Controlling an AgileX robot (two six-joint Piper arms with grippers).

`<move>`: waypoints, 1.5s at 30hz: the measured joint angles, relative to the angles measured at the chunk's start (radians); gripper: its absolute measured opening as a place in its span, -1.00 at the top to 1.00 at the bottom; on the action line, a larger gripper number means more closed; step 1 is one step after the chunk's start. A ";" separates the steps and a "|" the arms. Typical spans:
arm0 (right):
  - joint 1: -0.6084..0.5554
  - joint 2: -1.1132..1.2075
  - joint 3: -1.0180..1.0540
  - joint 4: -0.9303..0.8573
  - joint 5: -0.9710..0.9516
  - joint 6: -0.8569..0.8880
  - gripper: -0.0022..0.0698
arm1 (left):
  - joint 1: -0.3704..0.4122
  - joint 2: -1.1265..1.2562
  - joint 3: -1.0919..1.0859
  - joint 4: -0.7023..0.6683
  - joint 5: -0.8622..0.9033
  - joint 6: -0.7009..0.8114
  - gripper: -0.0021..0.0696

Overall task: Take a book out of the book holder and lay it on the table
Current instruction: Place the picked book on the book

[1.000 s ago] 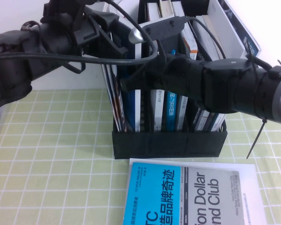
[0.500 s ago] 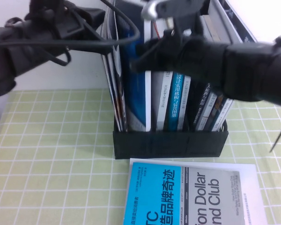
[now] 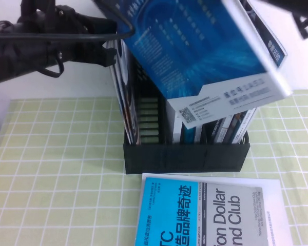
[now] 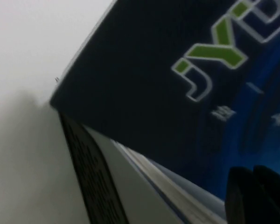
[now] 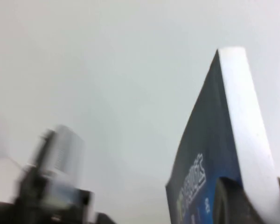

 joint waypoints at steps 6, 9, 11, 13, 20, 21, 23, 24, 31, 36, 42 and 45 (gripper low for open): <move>0.000 -0.075 -0.018 -0.393 0.243 0.365 0.57 | 0.002 -0.076 0.000 0.063 0.014 -0.069 0.95; 0.000 -0.082 -0.049 -0.686 0.468 0.567 0.57 | 0.004 -0.121 0.000 0.140 0.025 -0.151 0.95; 0.000 -0.082 -0.076 -0.857 0.604 0.682 0.57 | 0.004 -0.149 0.000 0.221 0.039 -0.247 0.95; 0.000 -0.082 -0.112 -0.984 0.735 0.765 0.57 | 0.004 -0.184 0.002 0.351 0.083 -0.380 0.95; 0.000 -0.082 -0.229 -1.209 1.072 0.860 0.57 | 0.004 -0.298 0.002 0.775 0.256 -0.845 0.95; 0.000 -0.084 -0.231 -1.222 1.093 0.868 0.57 | 0.004 -0.313 0.002 0.817 0.280 -0.888 0.95; 0.000 -0.090 -0.235 -1.241 1.093 0.877 0.57 | 0.004 -0.342 0.002 0.866 0.321 -0.944 0.95; 0.000 -0.092 -0.237 -1.259 1.093 0.878 0.57 | 0.004 -0.358 0.004 0.882 0.341 -0.966 0.95; 0.002 -0.097 -0.239 -1.417 1.093 0.899 0.57 | 0.004 -0.454 0.066 0.937 0.417 -1.069 0.95; 0.059 -0.098 -0.239 -1.619 1.093 0.952 0.57 | 0.004 -0.524 0.194 0.963 0.395 -1.172 0.95; 0.188 -0.114 -0.186 -1.773 1.093 1.021 0.57 | 0.004 -0.590 0.361 0.872 0.361 -1.187 0.95; 0.254 -0.125 -0.102 -1.826 1.093 1.062 0.57 | 0.004 -0.607 0.413 0.835 0.347 -1.187 0.95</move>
